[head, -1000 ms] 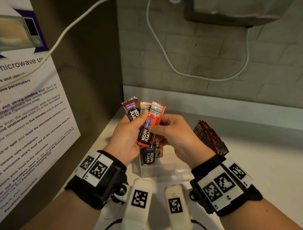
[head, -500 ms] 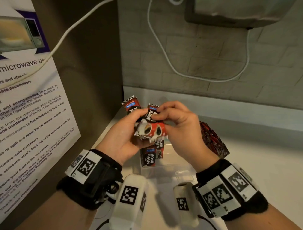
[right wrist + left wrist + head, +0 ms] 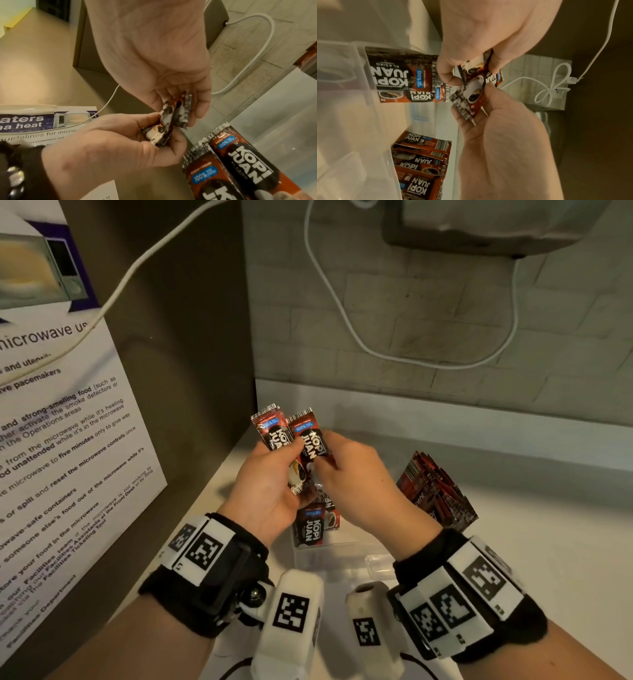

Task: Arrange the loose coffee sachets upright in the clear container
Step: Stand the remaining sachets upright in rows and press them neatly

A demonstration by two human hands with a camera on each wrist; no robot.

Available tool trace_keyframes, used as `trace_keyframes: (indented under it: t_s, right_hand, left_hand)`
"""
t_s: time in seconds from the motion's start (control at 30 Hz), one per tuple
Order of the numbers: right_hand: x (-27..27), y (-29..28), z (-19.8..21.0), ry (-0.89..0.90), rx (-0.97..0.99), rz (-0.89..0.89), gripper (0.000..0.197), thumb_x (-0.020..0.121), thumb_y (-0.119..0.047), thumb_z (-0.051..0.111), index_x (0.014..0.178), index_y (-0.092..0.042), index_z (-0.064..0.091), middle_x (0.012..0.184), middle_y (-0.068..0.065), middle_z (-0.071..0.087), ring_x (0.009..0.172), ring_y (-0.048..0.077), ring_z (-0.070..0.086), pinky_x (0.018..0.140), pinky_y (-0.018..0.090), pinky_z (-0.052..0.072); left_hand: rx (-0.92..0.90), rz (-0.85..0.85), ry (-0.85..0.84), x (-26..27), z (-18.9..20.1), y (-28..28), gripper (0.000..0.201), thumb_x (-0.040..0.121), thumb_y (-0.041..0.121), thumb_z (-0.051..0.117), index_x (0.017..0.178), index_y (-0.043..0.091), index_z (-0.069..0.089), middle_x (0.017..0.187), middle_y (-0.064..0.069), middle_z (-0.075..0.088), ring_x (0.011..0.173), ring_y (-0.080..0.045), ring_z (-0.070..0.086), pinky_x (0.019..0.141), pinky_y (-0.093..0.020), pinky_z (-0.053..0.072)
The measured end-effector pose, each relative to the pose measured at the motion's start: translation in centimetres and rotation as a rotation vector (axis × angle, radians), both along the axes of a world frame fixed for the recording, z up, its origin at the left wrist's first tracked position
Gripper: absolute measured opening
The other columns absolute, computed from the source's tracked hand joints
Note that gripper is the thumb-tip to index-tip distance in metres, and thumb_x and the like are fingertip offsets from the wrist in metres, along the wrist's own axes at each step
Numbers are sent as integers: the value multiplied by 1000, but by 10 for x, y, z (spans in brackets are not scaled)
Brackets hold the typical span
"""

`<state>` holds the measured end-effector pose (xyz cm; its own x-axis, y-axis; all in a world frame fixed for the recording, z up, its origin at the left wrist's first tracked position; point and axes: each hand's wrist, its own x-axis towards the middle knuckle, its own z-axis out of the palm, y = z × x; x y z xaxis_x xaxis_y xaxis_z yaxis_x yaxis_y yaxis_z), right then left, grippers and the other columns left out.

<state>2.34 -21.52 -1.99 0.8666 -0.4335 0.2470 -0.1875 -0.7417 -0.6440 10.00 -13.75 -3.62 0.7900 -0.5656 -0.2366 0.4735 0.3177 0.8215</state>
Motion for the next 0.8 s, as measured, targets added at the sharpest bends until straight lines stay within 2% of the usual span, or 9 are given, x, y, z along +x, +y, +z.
trace_keyframes:
  t_s: [0.13,0.2,0.27,0.37,0.43,0.5,0.6,0.7,0.8]
  right_hand:
    - [3,-1,2,128,-110,-51,21,93,-16,49,111,-6,54,105,12,59,84,24,50,66,29,35]
    - [2,-2,3,105,-61,-80,23,91,-13,52,114,-8,55,105,9,62,88,24,54,68,29,41]
    - [-1,-5,5,16,69,-103,28,85,-6,58,112,-12,59,99,4,65,89,22,60,71,30,48]
    - [-6,-13,5,-99,378,-145,27,78,4,66,100,-12,65,92,7,70,87,24,66,73,38,56]
    - [-13,-22,3,-152,566,-198,29,78,7,66,101,-10,65,95,9,70,87,23,66,66,30,51]
    - [-21,-33,-2,-177,624,-244,31,79,9,65,103,-11,65,95,9,69,84,20,64,62,25,43]
    - [-25,-43,-16,-68,595,-284,28,80,10,64,90,-17,62,90,6,68,78,16,63,59,23,45]
    - [-17,-45,-38,85,566,-303,29,78,13,65,85,-16,63,91,9,69,81,22,67,70,36,58]
    - [-6,-44,-54,168,540,-283,32,74,17,66,84,-14,66,85,9,70,78,25,68,72,41,59]
  left_hand:
    - [-7,-15,-43,-5,2,-1,21,96,9,52,103,26,62,105,-7,68,94,-23,62,70,-39,48]
    - [-12,-27,-73,-9,3,-1,28,96,5,51,106,28,62,108,-7,69,97,-24,62,70,-38,48]
    - [-19,-49,-82,-11,5,-1,32,95,5,52,109,31,63,110,-7,70,100,-25,63,72,-38,49]
    - [-26,-88,-102,-11,7,1,36,96,7,51,117,34,62,110,-4,69,98,-23,63,73,-39,50]
    - [-31,-74,-101,-7,10,4,36,96,8,51,119,33,63,102,-1,65,86,-16,58,72,-37,47]
    - [-24,-23,-70,2,12,10,33,95,7,52,116,29,64,91,-1,57,78,-13,51,71,-36,46]
    - [-19,31,-5,14,11,17,28,94,4,52,107,26,65,88,-2,52,77,-16,49,69,-38,47]
    - [-16,45,23,15,9,18,25,94,4,52,99,26,65,86,-2,52,75,-16,50,69,-38,47]
    - [-6,37,15,12,8,19,24,94,5,53,100,25,65,85,-1,54,75,-16,51,70,-39,47]
